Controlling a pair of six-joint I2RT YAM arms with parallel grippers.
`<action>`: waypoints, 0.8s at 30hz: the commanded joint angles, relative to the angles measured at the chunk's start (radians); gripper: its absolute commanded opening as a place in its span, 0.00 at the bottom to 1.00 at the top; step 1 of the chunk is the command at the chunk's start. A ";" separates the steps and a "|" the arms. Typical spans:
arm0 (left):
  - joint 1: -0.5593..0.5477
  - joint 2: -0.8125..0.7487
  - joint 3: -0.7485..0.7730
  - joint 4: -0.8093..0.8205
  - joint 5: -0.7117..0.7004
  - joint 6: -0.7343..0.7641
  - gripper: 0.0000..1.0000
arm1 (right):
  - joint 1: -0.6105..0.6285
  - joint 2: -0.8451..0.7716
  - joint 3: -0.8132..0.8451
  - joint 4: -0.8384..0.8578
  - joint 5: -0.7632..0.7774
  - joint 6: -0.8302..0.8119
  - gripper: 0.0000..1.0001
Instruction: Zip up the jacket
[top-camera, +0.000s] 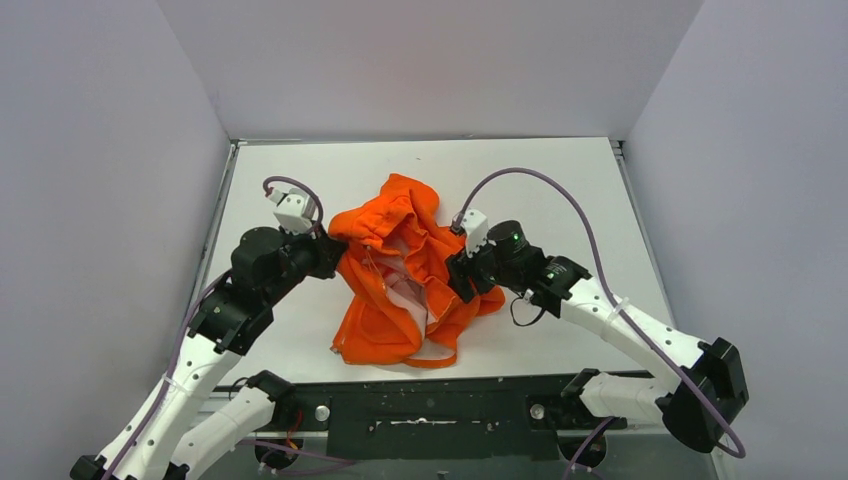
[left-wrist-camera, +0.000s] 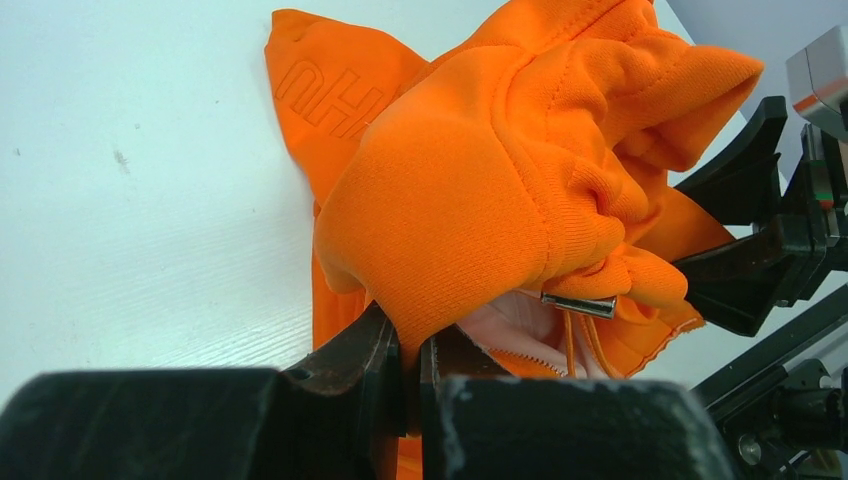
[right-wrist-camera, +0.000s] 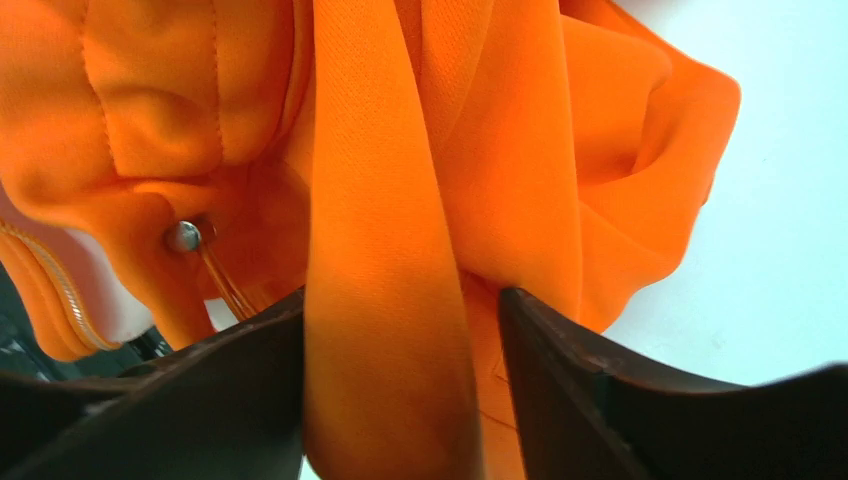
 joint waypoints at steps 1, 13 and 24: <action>0.000 -0.004 0.020 0.027 0.009 0.003 0.00 | 0.024 0.004 0.021 0.026 0.062 0.007 0.53; -0.001 0.081 0.260 0.007 -0.055 0.007 0.00 | 0.030 -0.121 0.262 0.003 0.254 -0.015 0.00; -0.001 0.143 0.646 0.043 0.018 0.086 0.00 | 0.035 -0.118 0.624 0.095 0.010 -0.060 0.00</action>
